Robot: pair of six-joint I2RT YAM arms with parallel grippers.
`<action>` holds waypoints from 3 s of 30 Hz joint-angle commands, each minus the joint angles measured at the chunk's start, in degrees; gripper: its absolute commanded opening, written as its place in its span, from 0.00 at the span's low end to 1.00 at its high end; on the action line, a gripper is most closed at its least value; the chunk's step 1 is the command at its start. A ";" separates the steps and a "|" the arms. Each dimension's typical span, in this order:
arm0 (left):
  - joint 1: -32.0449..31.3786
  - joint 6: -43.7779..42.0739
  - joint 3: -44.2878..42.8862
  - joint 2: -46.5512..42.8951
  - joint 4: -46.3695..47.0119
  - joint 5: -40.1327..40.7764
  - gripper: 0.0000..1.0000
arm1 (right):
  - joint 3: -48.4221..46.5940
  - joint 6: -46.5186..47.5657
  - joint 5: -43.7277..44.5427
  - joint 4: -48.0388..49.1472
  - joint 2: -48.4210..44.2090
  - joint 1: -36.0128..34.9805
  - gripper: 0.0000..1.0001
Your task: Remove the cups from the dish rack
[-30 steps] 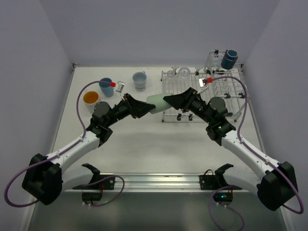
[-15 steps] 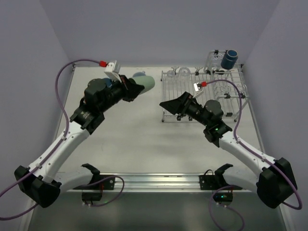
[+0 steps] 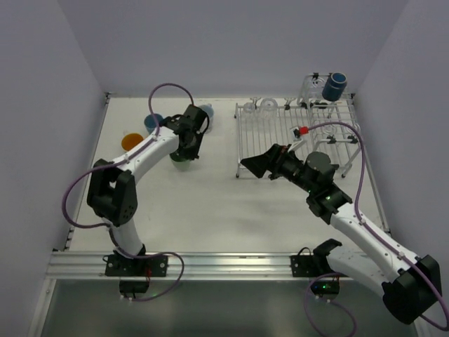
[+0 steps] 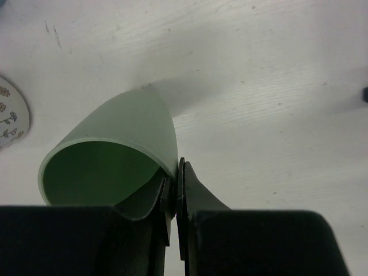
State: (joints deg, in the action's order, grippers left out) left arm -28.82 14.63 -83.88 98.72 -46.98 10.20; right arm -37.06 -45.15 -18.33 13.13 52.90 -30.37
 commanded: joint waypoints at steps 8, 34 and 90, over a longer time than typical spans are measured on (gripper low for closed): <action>6.05 -6.90 -14.29 11.93 -5.66 0.53 0.00 | 0.06 3.66 0.57 -1.88 -0.52 -0.04 0.95; 12.90 -4.79 -38.18 11.58 -10.83 1.42 0.00 | -2.23 4.01 0.40 -3.02 1.85 -0.39 0.95; 21.87 -5.84 -39.70 24.68 -8.83 -4.83 0.21 | -2.32 3.92 -2.06 -0.91 7.21 -1.53 0.95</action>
State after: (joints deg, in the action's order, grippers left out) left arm -6.57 9.80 -123.00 122.87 -57.82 4.89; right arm -37.80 -41.34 -19.18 9.89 59.81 -31.51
